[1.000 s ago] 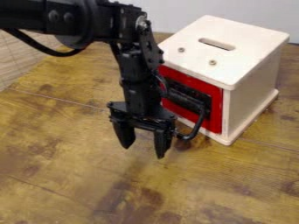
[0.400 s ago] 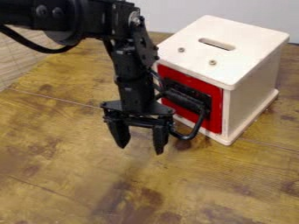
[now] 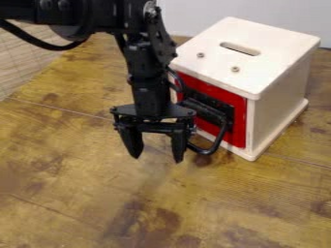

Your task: Close the drawer

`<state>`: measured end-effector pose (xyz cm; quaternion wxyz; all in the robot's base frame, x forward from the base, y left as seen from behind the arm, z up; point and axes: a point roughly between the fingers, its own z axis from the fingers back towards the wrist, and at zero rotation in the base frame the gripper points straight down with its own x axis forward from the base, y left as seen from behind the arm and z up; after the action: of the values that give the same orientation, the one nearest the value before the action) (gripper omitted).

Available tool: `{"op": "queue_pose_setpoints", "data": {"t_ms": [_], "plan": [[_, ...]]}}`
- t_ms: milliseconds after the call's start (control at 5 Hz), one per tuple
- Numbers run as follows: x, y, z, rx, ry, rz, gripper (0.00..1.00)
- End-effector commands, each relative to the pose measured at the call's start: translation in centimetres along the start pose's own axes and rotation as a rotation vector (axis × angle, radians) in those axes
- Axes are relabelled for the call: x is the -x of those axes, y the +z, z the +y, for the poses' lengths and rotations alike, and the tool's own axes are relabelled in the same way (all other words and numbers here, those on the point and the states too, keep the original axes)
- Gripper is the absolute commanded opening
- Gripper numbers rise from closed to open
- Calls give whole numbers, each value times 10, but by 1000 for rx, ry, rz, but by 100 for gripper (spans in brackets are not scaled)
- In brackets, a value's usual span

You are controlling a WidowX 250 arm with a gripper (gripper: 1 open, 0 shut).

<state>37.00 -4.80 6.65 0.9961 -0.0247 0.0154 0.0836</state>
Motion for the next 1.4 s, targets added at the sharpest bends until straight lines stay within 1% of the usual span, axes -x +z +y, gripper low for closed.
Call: {"op": "queue_pose_setpoints", "data": {"t_ms": [0, 400, 600, 1000, 1200], "plan": [[-7, 46, 0, 47, -26, -124, 100], [1, 44, -21, 43, 96, -138, 100], [3, 38, -19, 44, 95, -143, 100], [-3, 23, -10, 47, 122, -150, 100], [-4, 17, -15, 50, 140, -154, 100]]}}
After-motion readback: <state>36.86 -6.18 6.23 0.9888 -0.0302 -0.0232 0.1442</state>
